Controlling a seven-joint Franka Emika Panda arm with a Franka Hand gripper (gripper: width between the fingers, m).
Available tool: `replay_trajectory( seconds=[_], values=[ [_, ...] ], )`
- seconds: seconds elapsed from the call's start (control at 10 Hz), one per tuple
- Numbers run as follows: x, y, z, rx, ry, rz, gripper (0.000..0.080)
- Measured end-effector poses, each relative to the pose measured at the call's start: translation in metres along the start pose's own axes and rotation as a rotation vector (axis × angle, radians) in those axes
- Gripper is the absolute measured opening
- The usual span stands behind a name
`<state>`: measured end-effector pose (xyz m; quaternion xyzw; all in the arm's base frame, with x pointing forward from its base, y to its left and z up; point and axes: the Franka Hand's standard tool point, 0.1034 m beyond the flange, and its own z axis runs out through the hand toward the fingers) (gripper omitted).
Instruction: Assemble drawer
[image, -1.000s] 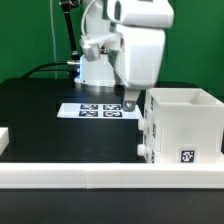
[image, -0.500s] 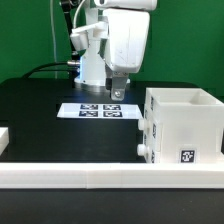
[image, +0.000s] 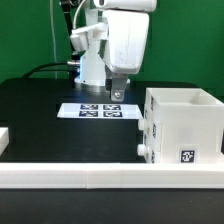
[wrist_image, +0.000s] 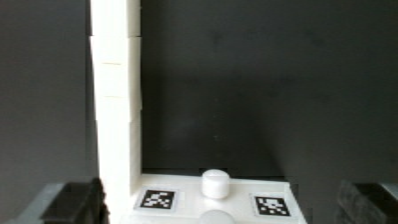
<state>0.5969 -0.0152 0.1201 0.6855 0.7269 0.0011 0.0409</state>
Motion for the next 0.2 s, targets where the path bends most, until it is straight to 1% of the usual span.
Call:
replay_trajectory(
  seconds=[0.2],
  values=[
    [0.0001,-0.0002,0.0004,0.001,0.0,0.0,0.0648]
  ],
)
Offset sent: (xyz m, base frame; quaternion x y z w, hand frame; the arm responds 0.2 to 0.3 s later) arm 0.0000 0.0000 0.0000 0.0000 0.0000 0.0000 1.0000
